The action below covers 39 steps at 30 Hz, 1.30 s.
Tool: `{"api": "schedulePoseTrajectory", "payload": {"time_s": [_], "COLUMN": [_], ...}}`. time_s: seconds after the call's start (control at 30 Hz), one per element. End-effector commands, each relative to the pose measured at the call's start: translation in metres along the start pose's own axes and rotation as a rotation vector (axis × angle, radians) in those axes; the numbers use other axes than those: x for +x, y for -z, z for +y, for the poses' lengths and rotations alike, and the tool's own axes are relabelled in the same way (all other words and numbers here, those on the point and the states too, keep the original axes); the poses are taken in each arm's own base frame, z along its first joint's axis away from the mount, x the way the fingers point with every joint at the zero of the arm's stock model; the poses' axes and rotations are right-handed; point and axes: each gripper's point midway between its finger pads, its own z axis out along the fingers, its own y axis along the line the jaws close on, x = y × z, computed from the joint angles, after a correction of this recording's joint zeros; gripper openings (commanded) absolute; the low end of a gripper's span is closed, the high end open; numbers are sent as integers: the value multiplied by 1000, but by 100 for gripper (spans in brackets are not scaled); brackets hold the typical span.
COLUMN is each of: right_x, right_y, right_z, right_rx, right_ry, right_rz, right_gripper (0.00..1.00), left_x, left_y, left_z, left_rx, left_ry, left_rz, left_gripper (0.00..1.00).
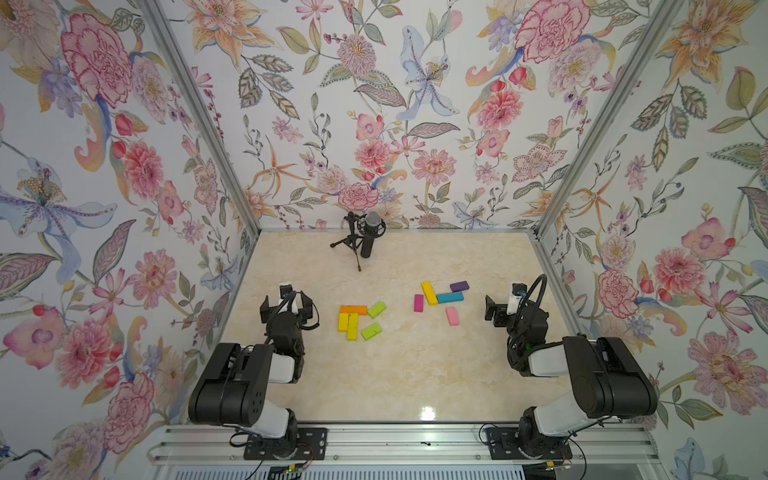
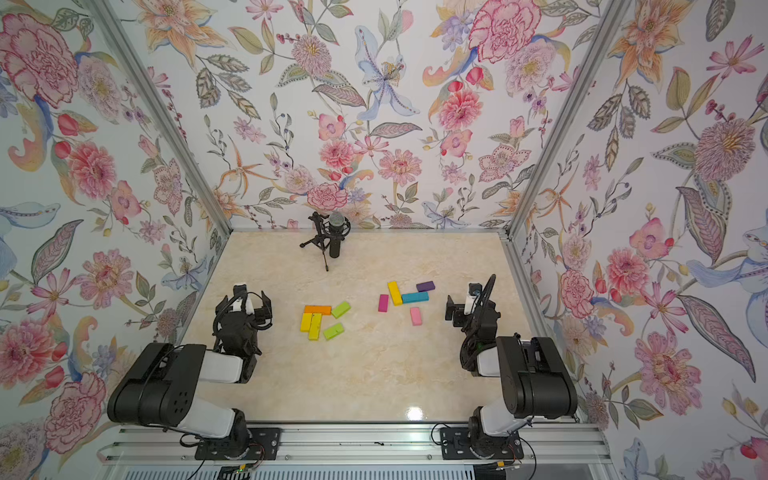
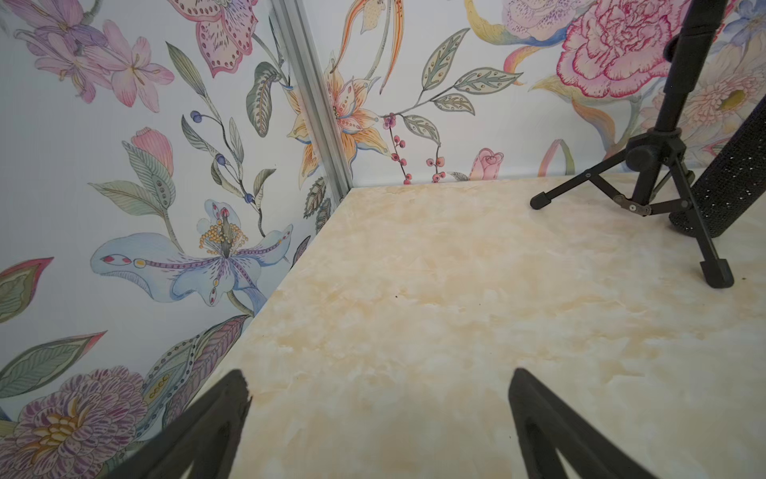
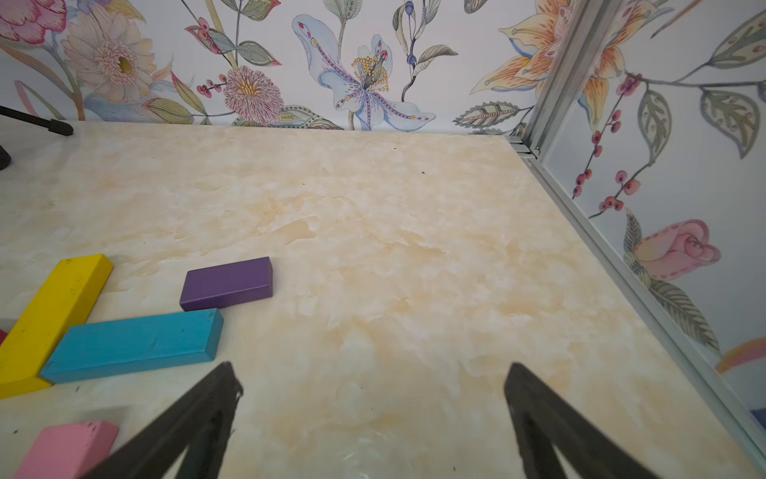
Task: Assemble the letter p with building blocks
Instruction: Adjust the building block at the center of the board.
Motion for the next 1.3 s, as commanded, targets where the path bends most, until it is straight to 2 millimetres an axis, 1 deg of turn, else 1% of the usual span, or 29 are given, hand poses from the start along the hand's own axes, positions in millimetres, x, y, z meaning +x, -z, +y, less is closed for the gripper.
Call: {"api": "schedulePoseTrajectory", "payload": {"time_s": [0.0,0.3,0.77,0.83,0.9,0.97,1.0,1.07,1.13,1.2,1.27], "right_x": [-12,-11,-12,-18,-27,-46,-56,-79,-94,-101,-101], "right_y": [-2,-3,-2,-2,-1,0,2,9,15,19,22], "right_z": [0,-4,-2,3,0,-4,-1,7,20,37,58], "right_rx": [7,-1,4,-10,57,165,172,156,81,3,-74], "right_ry": [8,-12,2,29,47,70,68,2,-94,-148,-158], "right_rz": [-36,-29,-34,-32,-15,37,58,89,119,173,222], "right_gripper": [100,100,100,100,100,100,100,100,100,100,100], "left_x": [-10,-9,-10,-11,-18,-33,-41,-60,-72,-77,-82], "left_y": [-3,-2,-1,0,-1,-8,-9,-9,-9,-12,-15], "left_z": [1,2,4,4,15,20,21,20,19,11,1], "left_rx": [6,4,1,-2,-70,-117,-117,-96,-85,-41,6], "left_ry": [8,15,18,19,36,27,30,55,103,136,154], "left_rz": [-28,-30,-35,-40,-27,42,57,57,66,97,132], "left_gripper": [99,99,99,99,99,99,99,99,100,99,99]}}
